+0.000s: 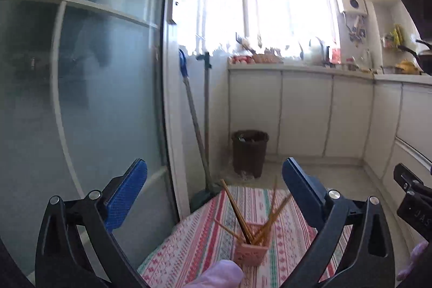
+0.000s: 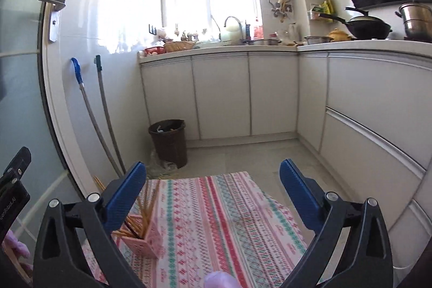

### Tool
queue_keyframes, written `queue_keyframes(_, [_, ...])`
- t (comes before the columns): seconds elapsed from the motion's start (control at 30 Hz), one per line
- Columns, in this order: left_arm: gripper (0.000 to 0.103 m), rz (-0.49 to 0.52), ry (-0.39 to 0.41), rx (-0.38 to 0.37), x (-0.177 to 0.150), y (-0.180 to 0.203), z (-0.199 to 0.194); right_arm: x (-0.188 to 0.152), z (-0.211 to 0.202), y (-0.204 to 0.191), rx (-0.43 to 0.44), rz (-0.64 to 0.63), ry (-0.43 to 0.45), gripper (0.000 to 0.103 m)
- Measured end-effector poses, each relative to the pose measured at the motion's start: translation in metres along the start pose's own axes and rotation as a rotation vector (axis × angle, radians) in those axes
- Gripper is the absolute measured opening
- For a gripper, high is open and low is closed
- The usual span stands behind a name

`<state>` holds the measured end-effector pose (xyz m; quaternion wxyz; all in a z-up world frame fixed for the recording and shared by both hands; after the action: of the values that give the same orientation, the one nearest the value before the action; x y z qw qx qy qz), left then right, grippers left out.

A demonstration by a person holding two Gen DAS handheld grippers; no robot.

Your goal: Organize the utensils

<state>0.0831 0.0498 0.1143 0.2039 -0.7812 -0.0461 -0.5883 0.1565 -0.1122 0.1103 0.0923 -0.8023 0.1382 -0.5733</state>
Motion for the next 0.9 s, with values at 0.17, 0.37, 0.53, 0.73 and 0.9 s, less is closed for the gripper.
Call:
queue_keyframes(0.17, [0.096,0.012,-0.079,-0.076,-0.028,0.027,-0.006,-0.026,-0.004,0.027,-0.037,-0.004,-0.096,0.097])
queue_keyframes(0.37, [0.096,0.054,-0.107,-0.089,-0.031,0.041,-0.001,-0.029,-0.001,0.032,-0.050,-0.013,-0.115,0.097])
queue_keyframes(0.53, [0.096,0.072,-0.135,-0.110,-0.039,0.048,0.009,-0.043,0.010,0.029,-0.048,-0.026,-0.166,0.097])
queue_keyframes(0.73, [0.096,0.083,-0.144,-0.125,-0.042,0.052,0.012,-0.051,0.016,0.035,-0.058,-0.010,-0.190,0.097])
queue_keyframes(0.9, [0.096,0.090,-0.152,-0.125,-0.044,0.054,0.014,-0.053,0.019,0.037,-0.054,-0.001,-0.211,0.097])
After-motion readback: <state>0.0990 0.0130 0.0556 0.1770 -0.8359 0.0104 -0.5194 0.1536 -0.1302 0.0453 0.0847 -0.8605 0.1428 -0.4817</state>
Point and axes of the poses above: each gripper's, at about its wrist camera, not at the fingertips, and z roughly the way its jaws point, y to its right, x to its top, the point moved 7 cm from there along z, roughly the way its jaws point, and after that the axes turned 14 degrees about z, right-handed, at the moved point
